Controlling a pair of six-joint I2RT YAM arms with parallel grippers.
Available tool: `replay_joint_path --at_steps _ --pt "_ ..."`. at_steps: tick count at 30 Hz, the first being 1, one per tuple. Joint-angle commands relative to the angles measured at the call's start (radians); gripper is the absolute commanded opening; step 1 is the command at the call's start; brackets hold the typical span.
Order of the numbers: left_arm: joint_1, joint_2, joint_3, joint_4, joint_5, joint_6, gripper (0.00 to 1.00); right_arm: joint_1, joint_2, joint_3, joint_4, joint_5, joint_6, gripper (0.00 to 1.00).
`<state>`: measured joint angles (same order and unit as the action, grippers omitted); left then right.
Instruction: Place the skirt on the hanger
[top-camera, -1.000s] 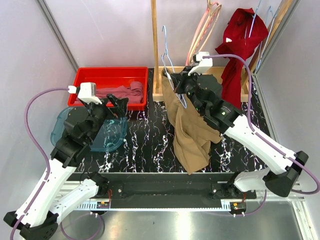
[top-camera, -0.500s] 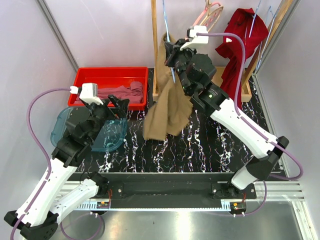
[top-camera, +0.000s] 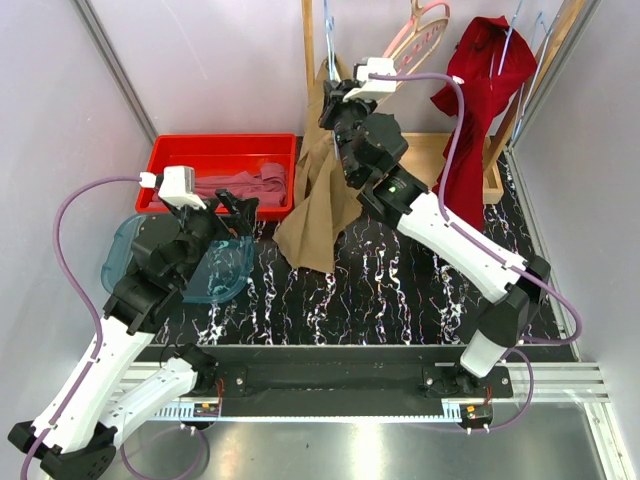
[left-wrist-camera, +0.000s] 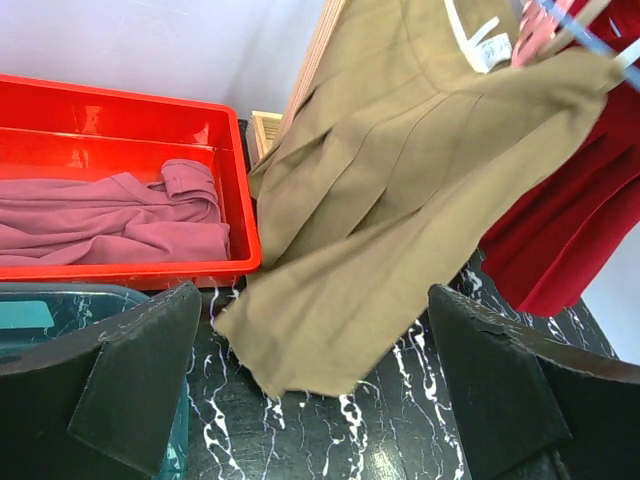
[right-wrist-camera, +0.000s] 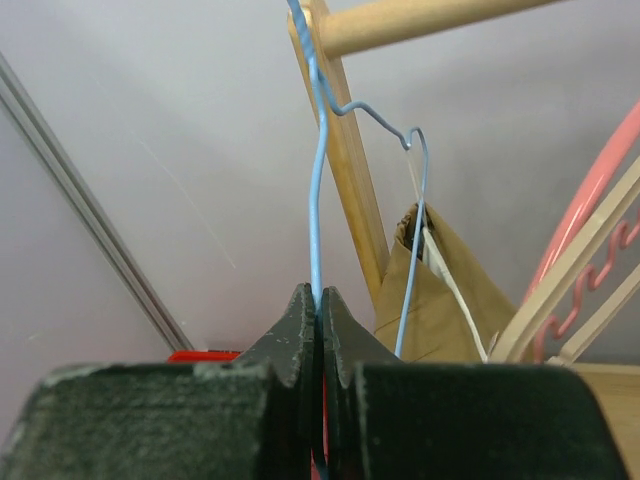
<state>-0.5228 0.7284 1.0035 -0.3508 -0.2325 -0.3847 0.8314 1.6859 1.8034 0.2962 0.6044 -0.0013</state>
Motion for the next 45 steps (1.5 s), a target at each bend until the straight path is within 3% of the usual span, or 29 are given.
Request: replay_joint_path --at_steps 1,15,24,35,43,45 --pt "0.000 -0.011 -0.011 0.038 0.007 -0.002 0.99 0.009 -0.020 -0.039 0.175 -0.006 0.049 0.00" --pt "0.000 -0.020 -0.017 0.023 -0.001 0.006 0.99 0.006 0.161 0.134 0.205 0.035 -0.062 0.00" --pt "0.000 -0.035 -0.036 0.019 -0.005 0.009 0.99 0.006 0.135 -0.033 0.290 0.055 -0.005 0.00" --pt "0.000 -0.030 -0.039 0.023 0.005 0.003 0.99 -0.003 0.161 0.046 0.322 0.100 -0.089 0.00" --pt "0.000 -0.041 -0.042 0.015 0.005 0.004 0.99 -0.104 0.164 0.152 0.245 0.077 -0.039 0.00" --pt "0.000 -0.038 -0.043 0.016 0.004 0.003 0.99 -0.136 0.184 0.219 0.160 0.048 -0.008 0.00"
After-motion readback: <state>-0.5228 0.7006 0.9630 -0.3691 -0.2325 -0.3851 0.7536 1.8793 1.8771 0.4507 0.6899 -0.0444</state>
